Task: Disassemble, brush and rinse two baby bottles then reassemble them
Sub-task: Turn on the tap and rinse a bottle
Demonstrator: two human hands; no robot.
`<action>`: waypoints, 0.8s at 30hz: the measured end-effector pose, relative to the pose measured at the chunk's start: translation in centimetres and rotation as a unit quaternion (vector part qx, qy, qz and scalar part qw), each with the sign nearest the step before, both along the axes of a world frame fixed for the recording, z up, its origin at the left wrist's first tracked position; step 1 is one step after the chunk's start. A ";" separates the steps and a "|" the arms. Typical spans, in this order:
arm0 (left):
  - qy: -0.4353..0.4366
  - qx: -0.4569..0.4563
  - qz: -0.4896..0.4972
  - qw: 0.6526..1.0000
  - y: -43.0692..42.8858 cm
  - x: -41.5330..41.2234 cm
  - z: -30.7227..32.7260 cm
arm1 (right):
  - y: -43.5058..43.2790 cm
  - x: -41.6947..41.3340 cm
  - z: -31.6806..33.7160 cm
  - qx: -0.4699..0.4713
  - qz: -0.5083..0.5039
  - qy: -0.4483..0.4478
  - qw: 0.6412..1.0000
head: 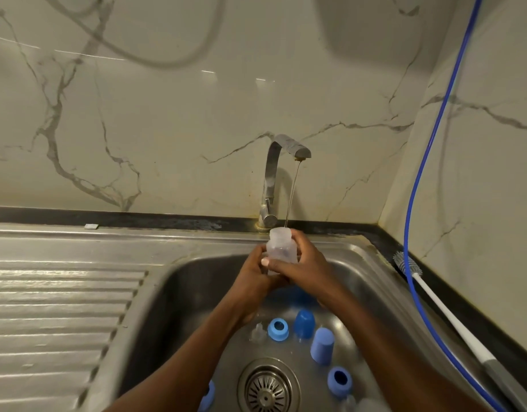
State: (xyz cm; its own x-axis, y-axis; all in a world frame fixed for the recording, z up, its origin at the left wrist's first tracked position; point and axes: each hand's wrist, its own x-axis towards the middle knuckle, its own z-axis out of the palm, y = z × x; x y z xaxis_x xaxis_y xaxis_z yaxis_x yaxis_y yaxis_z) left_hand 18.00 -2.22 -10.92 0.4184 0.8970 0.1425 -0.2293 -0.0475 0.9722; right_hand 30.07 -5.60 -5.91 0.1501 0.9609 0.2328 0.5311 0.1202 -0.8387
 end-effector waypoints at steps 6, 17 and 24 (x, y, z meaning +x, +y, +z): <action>0.132 0.043 0.014 0.990 0.5 -1.2 -0.4 | 0.2 0.7 -0.2 -0.061 0.015 -0.033 0.997; 0.437 0.085 -0.120 0.887 0.1 -2.1 -1.8 | -0.7 1.6 -4.8 -0.338 0.168 -0.456 0.806; 0.549 0.102 -0.034 0.829 1.1 -2.0 -3.3 | -0.7 -0.9 -4.9 -0.299 0.205 -0.591 0.721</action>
State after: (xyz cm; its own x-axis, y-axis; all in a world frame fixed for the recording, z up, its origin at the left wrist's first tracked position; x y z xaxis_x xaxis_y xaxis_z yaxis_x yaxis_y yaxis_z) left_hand 16.04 -1.13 -14.17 0.4454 0.8700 -0.2117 0.7796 -0.2605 0.5696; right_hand 29.20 -6.28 -10.76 -0.1384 0.8495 -0.5091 0.9398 0.2748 0.2030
